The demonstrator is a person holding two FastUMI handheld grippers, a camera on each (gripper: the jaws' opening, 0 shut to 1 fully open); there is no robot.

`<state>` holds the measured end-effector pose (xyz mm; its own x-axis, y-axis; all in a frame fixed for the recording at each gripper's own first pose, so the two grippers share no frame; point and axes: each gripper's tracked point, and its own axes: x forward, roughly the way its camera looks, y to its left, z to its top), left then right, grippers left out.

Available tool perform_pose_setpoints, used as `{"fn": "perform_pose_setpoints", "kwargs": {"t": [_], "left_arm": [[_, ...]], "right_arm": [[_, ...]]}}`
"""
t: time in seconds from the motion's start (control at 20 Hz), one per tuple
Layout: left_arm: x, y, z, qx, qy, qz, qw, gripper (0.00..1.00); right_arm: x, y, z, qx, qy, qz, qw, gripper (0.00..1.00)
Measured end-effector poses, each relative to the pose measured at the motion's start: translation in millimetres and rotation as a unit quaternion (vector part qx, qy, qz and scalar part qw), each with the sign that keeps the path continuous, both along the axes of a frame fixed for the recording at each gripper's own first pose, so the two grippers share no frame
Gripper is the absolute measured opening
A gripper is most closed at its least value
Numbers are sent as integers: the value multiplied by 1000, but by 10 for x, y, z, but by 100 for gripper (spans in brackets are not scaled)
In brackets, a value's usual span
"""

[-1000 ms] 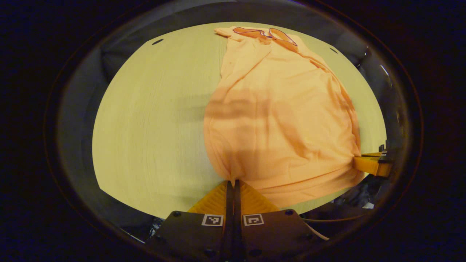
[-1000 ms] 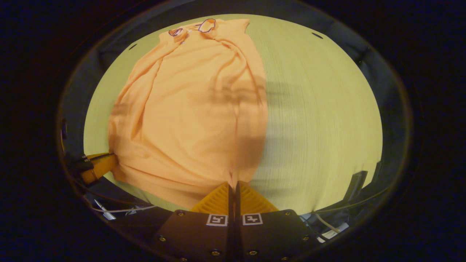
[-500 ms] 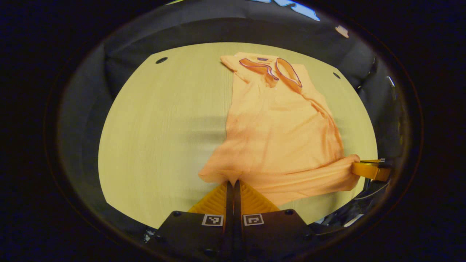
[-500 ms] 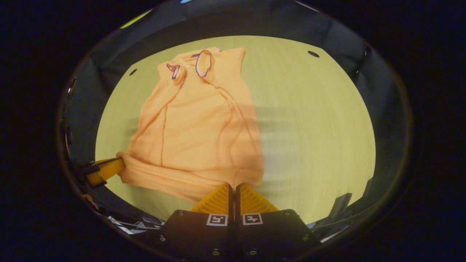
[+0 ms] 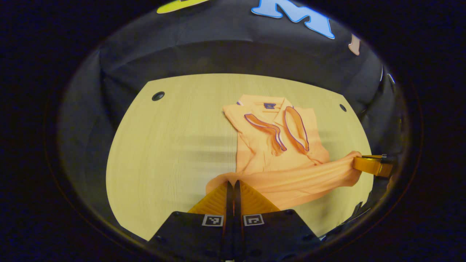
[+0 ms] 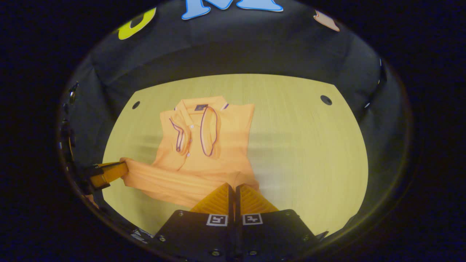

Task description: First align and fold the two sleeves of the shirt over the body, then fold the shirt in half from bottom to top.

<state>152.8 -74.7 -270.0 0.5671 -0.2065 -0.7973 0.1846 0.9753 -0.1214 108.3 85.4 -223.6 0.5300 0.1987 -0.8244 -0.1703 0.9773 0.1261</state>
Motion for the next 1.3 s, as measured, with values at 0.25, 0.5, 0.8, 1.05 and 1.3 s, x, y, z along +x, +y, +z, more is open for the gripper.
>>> {"fn": "perform_pose_setpoints", "kwargs": {"t": [0.25, 0.5, 0.8, 1.05, 1.3], "left_arm": [[837, -170, 181, -22, -37, 11, 999, 6], [1713, -294, 261, -6, -87, -4, 996, 6], [2599, -461, -19, 11, -127, -16, 992, 6], [3036, -595, -345, 18, -148, -25, 988, 6], [3125, -789, -408, 21, -158, -32, 987, 6]], "right_arm": [[803, 12, 117, -3, -44, -5, 999, 0], [1663, 115, 138, 0, -91, -13, 996, 0], [2444, 242, -152, -4, -133, -28, 991, 0], [2892, 249, -425, -6, -155, -46, 987, 0], [3034, 233, -729, -16, -148, -47, 988, 0]]}}
